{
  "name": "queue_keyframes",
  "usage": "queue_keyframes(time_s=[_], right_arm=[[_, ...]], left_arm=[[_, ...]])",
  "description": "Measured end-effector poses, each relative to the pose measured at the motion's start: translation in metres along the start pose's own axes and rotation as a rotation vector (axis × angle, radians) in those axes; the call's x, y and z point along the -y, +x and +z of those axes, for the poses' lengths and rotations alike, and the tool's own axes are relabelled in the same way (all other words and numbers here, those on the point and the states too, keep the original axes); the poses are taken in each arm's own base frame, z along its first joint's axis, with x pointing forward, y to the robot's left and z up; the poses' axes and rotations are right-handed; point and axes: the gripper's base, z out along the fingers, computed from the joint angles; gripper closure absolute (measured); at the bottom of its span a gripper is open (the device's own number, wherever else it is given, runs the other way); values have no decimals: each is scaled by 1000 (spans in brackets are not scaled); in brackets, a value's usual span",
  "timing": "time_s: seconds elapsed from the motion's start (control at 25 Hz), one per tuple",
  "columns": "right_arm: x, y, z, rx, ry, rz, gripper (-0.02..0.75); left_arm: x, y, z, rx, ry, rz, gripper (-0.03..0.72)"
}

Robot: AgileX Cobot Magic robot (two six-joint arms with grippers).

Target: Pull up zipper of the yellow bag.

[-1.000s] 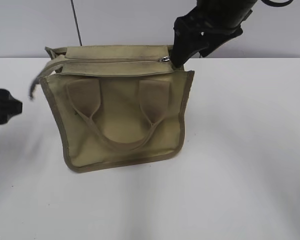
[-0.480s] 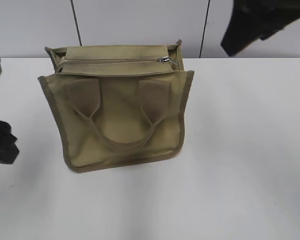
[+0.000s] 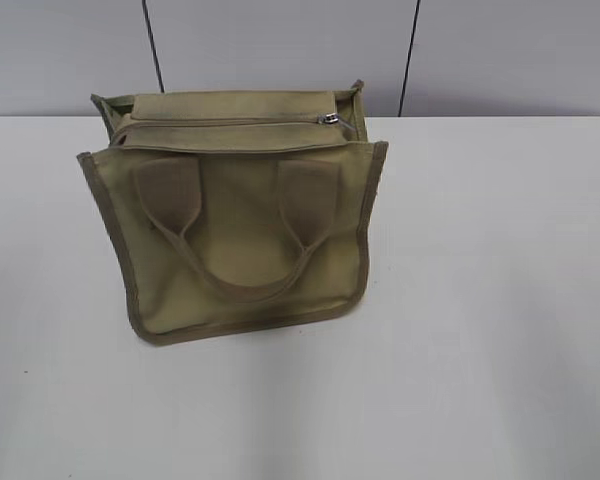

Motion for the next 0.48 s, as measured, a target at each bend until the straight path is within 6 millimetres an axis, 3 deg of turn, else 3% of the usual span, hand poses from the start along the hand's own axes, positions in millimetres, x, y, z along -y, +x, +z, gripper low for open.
queue_keyframes(time_s=[0.08, 0.28, 0.48], right_arm=[[-5, 31, -3, 39, 5, 9, 148], [-12, 90, -1, 171, 21, -5, 150], [-16, 115, -3, 279, 35, -3, 151]], left_arm=[[-3, 18, -17, 83, 24, -5, 156], [-8, 59, -30, 206, 64, -11, 156], [-10, 82, -15, 246, 82, -13, 156]])
